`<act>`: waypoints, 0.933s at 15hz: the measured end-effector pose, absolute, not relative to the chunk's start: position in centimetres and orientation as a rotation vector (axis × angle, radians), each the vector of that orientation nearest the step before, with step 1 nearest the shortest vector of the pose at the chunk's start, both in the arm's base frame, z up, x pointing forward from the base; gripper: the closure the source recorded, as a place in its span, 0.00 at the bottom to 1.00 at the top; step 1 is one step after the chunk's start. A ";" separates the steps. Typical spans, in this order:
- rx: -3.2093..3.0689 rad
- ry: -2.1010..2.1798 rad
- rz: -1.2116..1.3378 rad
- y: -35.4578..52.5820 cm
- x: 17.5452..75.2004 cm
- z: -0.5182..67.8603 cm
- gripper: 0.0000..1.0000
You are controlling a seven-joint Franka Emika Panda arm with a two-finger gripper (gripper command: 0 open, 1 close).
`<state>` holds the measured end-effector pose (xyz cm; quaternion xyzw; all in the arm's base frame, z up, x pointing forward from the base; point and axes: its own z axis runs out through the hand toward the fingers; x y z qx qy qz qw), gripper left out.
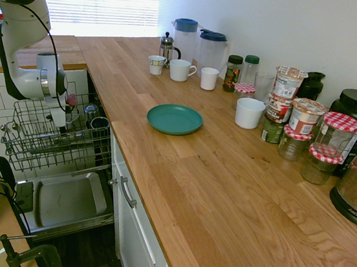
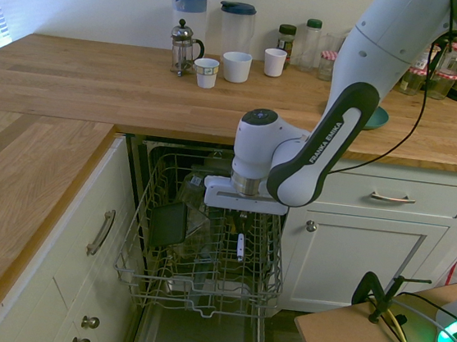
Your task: Put the fork in the dishwasher
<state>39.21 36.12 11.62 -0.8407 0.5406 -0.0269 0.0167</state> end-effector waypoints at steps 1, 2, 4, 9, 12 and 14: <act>-2.619 1.679 -0.084 36.0 39.4 11.2 0.00; -2.624 1.672 -0.087 36.0 39.6 10.8 0.00; -2.634 1.667 -0.100 35.8 39.7 10.3 0.00; -2.649 1.656 -0.110 35.7 39.8 10.0 0.00; -2.645 1.651 -0.111 35.6 40.0 10.0 0.00; -2.643 1.651 -0.113 35.5 40.2 10.1 0.00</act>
